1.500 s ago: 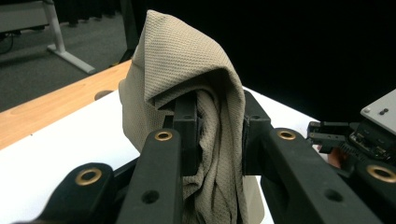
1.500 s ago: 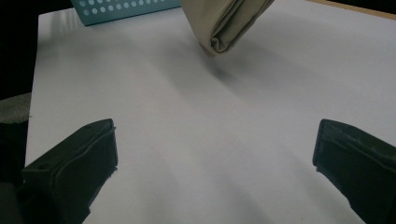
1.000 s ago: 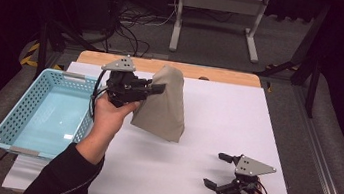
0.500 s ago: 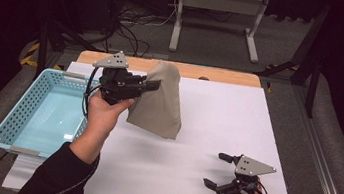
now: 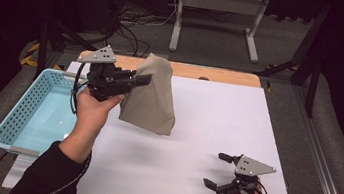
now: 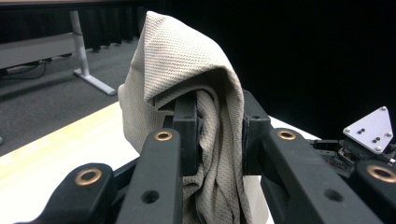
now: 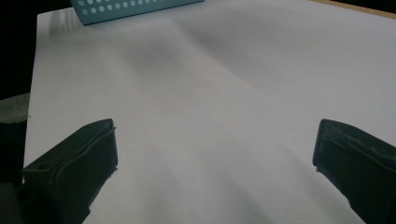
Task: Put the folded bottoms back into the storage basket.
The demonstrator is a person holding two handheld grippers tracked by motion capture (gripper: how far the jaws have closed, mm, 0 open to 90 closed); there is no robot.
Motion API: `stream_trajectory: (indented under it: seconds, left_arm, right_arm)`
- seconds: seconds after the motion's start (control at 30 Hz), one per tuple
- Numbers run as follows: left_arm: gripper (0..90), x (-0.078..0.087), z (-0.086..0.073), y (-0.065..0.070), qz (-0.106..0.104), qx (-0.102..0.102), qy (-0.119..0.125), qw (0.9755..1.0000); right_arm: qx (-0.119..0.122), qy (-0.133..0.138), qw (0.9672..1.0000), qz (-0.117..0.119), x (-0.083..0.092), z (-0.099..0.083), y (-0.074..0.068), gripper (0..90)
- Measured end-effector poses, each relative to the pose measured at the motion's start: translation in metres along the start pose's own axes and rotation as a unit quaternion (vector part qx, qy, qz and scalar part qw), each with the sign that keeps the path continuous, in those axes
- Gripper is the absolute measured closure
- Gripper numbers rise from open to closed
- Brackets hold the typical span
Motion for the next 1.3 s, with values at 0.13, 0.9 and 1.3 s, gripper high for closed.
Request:
stream_trajectory:
  seconds: [0.13, 0.9, 1.3]
  left_arm:
    - [74.2, 0.009, 0.003, -0.002, 0.006, -0.001, 0.005, 1.0000]
    - [74.2, 0.065, 0.012, -0.017, 0.045, 0.000, 0.028, 0.9986]
    - [74.2, 0.096, 0.012, -0.026, 0.064, 0.005, 0.037, 0.9973]
  right_arm:
    - [0.000, -0.001, 1.0000, 0.001, 0.000, 0.000, 0.000, 0.6]
    - [0.001, -0.002, 1.0000, 0.000, -0.001, 0.000, 0.000, 0.6]
    - [0.001, -0.003, 1.0000, 0.000, -0.001, 0.000, -0.001, 0.6]
Point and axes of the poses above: each handheld gripper's, and its own axes: x roughly backward along the jaws, z roughly out of its top, y roughly to its right, the point moved 3 cm from there along -x, roughly forward along the jaws, and after that the axes turned 10 degrees about x, right-handed, at the moved point
